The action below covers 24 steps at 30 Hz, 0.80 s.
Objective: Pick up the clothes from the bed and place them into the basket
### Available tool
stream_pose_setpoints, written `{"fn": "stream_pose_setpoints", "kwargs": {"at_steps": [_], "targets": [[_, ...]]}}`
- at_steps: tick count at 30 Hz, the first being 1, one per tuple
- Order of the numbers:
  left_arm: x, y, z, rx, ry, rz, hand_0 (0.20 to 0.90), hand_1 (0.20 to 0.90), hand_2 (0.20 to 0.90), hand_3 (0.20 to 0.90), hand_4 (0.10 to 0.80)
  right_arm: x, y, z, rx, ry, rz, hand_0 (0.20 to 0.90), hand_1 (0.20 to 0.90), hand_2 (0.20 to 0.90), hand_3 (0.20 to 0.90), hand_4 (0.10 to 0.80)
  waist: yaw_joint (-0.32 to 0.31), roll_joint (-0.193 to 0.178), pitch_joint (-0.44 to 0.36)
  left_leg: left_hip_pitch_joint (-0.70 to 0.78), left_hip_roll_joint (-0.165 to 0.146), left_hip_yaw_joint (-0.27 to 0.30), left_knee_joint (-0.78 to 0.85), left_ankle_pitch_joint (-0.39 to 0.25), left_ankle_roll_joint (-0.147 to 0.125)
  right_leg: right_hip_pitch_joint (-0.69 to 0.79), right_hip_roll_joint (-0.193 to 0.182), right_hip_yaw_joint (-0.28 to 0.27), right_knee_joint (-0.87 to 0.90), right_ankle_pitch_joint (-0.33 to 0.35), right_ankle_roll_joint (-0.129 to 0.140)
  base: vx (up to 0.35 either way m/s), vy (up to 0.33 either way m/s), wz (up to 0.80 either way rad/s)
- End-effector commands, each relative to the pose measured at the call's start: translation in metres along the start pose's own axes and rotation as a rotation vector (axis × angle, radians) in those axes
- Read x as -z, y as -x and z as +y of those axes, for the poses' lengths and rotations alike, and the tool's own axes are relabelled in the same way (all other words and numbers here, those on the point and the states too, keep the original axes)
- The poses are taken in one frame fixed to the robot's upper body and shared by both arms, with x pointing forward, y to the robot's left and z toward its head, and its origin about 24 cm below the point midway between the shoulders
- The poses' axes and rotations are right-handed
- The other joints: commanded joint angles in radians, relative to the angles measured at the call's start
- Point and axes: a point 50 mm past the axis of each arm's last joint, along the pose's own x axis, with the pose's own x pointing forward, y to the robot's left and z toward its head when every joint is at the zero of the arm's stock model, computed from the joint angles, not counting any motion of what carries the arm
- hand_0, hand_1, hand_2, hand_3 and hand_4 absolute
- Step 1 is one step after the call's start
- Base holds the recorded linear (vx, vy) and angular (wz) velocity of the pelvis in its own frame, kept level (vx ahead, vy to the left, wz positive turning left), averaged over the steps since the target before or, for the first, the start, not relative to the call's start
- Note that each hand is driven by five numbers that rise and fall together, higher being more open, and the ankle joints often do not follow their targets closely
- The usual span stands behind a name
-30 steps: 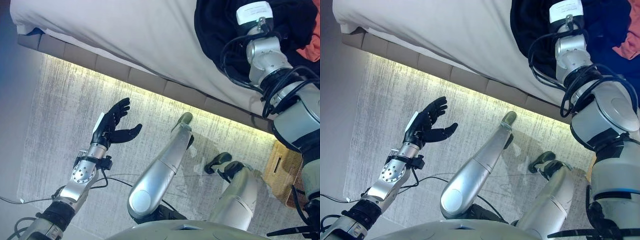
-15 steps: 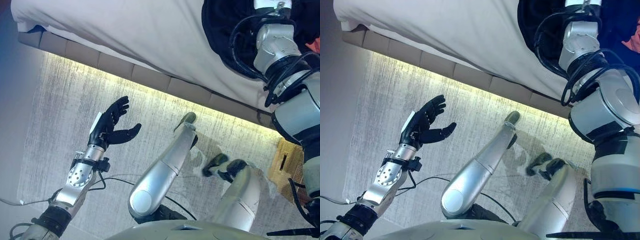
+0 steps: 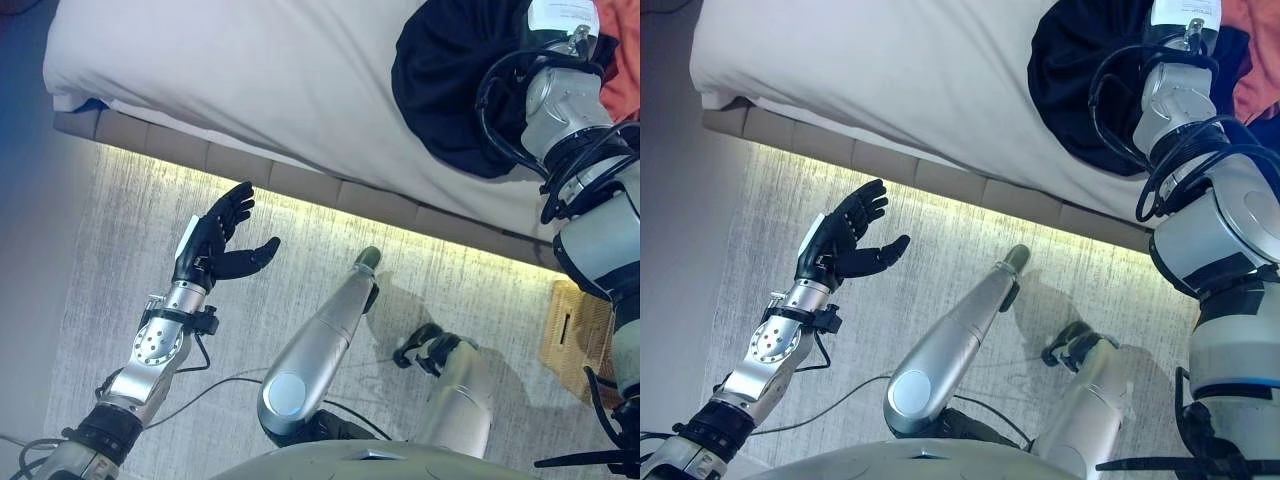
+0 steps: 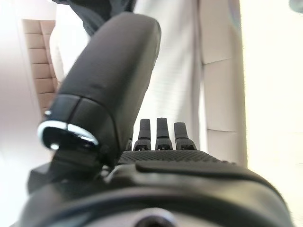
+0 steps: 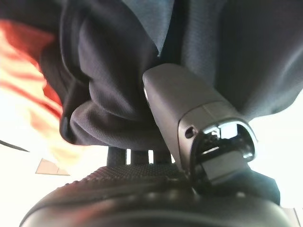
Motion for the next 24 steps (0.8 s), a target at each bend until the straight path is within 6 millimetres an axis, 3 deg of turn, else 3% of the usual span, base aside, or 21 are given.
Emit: {"fn": "stream_pose_setpoints", "kwargs": {"at_steps": [1,9,17,24], "targets": [[-0.022,-0.011,0.015,-0.062,-0.027,-0.118,0.9,0.9,0.9,0.9,0.8,0.011,-0.002,-0.067,0.285,-0.091,-0.008,0.3,0.3,0.3,0.2,0.1,-0.003,-0.049,-0.016,0.114,0.08,-0.002,-0.081,-0.045,0.019,0.084,0.019,-0.018,-0.104,0.228,-0.019,-0.012,-0.052,-0.07],[-0.014,-0.015,0.014,-0.071,-0.057,-0.039,0.9,0.9,0.9,0.9,0.8,0.022,0.001,-0.079,0.357,-0.339,-0.057,0.3,0.3,0.3,0.2,0.1,-0.036,-0.104,-0.108,0.306,0.115,-0.006,-0.249,-0.019,-0.003,0.29,0.035,-0.033,-0.325,0.284,0.005,0.062,-0.039,-0.1],[0.013,-0.005,0.013,-0.078,-0.087,0.12,0.9,0.9,0.9,0.9,0.8,0.036,0.004,-0.094,0.342,-0.714,-0.111,0.3,0.3,0.3,0.2,0.1,-0.078,-0.144,-0.246,0.508,0.174,0.006,-0.481,0.058,-0.04,0.505,0.069,-0.06,-0.598,0.384,0.028,0.099,-0.017,-0.09],[0.039,0.01,0.014,-0.086,-0.085,0.268,0.9,0.9,0.9,0.9,0.8,0.045,0.005,-0.111,0.31,-1.007,-0.147,0.3,0.3,0.3,0.2,0.1,-0.102,-0.177,-0.359,0.623,0.21,0.014,-0.612,0.1,-0.065,0.6,0.104,-0.063,-0.718,0.423,0.045,0.108,-0.016,-0.01]]}}
